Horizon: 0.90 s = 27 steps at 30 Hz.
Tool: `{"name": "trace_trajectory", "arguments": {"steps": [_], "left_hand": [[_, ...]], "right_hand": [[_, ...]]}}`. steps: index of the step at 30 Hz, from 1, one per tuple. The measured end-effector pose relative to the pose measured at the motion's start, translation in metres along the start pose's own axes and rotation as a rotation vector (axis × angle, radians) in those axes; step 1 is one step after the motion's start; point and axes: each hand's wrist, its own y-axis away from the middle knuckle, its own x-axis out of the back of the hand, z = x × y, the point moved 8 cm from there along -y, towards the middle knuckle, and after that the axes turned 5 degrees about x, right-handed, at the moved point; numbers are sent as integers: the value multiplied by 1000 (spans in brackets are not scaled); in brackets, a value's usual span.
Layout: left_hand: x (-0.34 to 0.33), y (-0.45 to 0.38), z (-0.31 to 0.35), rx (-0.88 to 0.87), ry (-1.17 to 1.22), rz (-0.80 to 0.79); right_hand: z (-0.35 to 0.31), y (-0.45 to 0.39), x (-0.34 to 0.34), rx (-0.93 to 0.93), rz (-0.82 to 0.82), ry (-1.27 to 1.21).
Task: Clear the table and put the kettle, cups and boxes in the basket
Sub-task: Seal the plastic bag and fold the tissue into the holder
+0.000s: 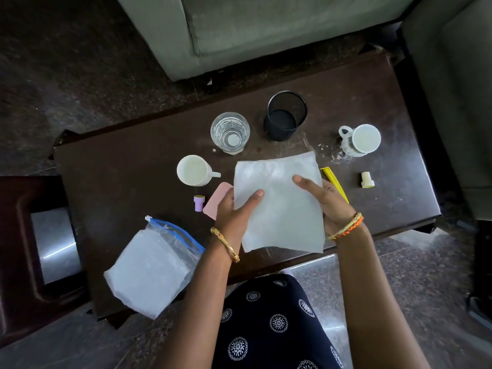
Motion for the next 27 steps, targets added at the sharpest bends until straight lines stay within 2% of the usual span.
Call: {"name": "trace_trajectory", "arguments": {"steps": [2, 4, 7, 10, 13, 18, 22, 27], "left_hand": [[3, -4, 5, 20, 33, -45], [-1, -6, 5, 37, -62, -104], [-4, -9, 17, -46, -223, -44], [-16, -20, 38, -82, -265, -66], [-29, -31, 47, -40, -307, -126], [-43, -45, 71, -136, -340, -96], [-60, -51, 92, -271, -536, 0], [-77, -43, 144, -634, -652, 198]], "right_hand": [[2, 4, 3, 39, -50, 17], [2, 6, 8, 81, -30, 87], [-10, 6, 17, 166, 25, 118], [-32, 2, 19, 211, 26, 88], [-49, -3, 23, 253, 118, 230], [-69, -10, 25, 263, 120, 271], [-85, -19, 24, 363, 289, 254], [-134, -19, 9, 656, 551, 419]]}}
